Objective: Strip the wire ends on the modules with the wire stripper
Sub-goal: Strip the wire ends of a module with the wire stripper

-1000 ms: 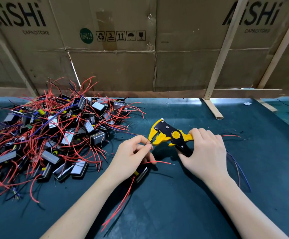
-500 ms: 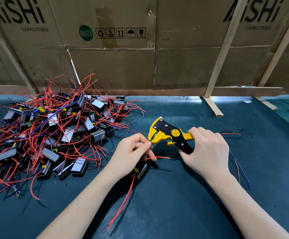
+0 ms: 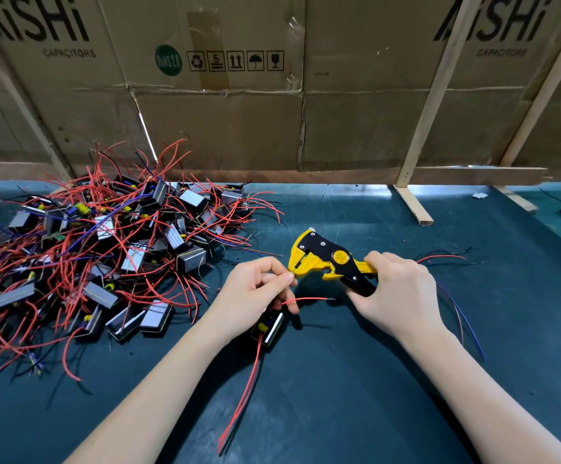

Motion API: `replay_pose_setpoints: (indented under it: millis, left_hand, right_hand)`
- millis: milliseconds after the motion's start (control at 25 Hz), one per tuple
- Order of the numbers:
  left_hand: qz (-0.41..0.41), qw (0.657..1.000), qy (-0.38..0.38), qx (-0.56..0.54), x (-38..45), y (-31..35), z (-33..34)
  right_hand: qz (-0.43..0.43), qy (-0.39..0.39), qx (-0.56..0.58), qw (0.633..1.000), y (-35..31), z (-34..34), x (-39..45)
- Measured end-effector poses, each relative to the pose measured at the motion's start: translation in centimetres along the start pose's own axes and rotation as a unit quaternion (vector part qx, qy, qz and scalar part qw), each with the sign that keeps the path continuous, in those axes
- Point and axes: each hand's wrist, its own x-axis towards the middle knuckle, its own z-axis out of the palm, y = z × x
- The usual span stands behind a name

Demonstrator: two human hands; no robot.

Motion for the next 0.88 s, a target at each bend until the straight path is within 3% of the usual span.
replay_pose_setpoints:
  millis: [200, 480, 880]
  left_hand:
    - [0.000, 1.000, -0.001, -0.007, -0.1, 0.2, 0.0]
    - [-0.028, 1.000, 0.014, -0.005, -0.2, 0.7, 0.1]
    - [-0.063, 0.993, 0.057, -0.083, 0.4, 0.5, 0.2]
  right_hand:
    - [0.009, -0.009, -0.036, 0.999, -0.2, 0.0, -0.1]
    - [0.121, 0.018, -0.017, 0.992, 1.3, -0.6, 0.4]
    - [0.096, 0.004, 0.012, 0.995, 0.8, -0.4, 0.3]
